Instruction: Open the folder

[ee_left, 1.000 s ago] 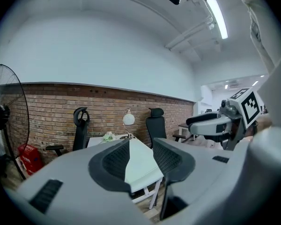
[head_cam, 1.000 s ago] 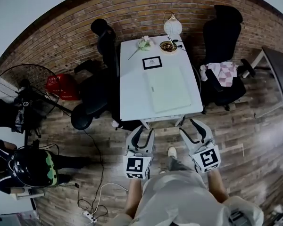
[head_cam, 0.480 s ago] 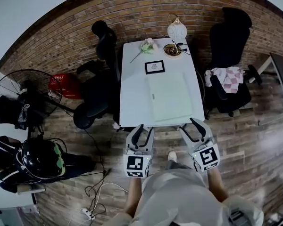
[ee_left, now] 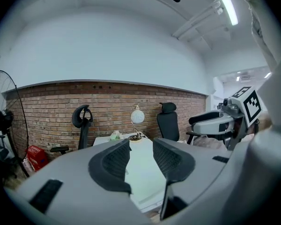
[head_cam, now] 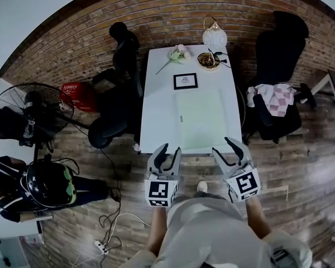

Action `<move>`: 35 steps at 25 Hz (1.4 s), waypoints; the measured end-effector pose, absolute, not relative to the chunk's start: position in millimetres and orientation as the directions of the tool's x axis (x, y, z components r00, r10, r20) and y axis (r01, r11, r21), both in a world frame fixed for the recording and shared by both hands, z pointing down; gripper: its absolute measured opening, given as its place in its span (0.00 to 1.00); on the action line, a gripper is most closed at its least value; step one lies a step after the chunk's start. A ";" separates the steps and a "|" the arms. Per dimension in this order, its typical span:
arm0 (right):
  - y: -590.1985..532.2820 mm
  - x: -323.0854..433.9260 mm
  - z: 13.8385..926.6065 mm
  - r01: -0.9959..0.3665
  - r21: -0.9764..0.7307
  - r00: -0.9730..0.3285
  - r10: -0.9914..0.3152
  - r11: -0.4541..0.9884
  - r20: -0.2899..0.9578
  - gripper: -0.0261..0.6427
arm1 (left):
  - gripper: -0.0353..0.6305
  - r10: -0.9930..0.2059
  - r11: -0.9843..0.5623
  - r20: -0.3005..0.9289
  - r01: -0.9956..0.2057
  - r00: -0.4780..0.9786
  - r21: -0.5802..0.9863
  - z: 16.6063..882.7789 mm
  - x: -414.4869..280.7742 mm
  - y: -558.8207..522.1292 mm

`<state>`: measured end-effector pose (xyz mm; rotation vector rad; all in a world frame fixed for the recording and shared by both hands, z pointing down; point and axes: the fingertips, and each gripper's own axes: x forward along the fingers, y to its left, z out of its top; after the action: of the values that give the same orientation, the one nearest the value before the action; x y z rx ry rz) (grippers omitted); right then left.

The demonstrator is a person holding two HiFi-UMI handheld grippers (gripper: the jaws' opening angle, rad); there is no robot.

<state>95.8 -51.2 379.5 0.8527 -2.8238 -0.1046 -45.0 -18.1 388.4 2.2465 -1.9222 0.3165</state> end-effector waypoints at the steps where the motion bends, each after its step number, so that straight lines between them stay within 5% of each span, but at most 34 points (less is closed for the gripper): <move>1: -53.7 95.4 380.7 -0.538 0.120 -0.818 -0.552 0.834 0.162 0.35 | 0.29 -0.952 -0.151 0.273 -0.988 0.142 -0.012 389.2 -46.5 -19.9; 17: -74.6 64.2 405.0 -0.516 0.137 -0.818 -0.534 0.846 0.214 0.35 | 0.29 -0.947 -0.140 0.291 -0.990 0.134 0.000 409.7 -79.6 -41.2; 35: -97.5 -2.6 484.3 -0.561 0.083 -0.724 -0.537 0.823 0.434 0.35 | 0.29 -0.850 -0.295 0.424 -0.949 0.312 0.109 502.6 -117.5 -99.7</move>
<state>-2.6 -97.5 484.3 0.8160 -2.5595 0.0750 -117.5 -99.7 502.6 2.2462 -1.6129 0.4094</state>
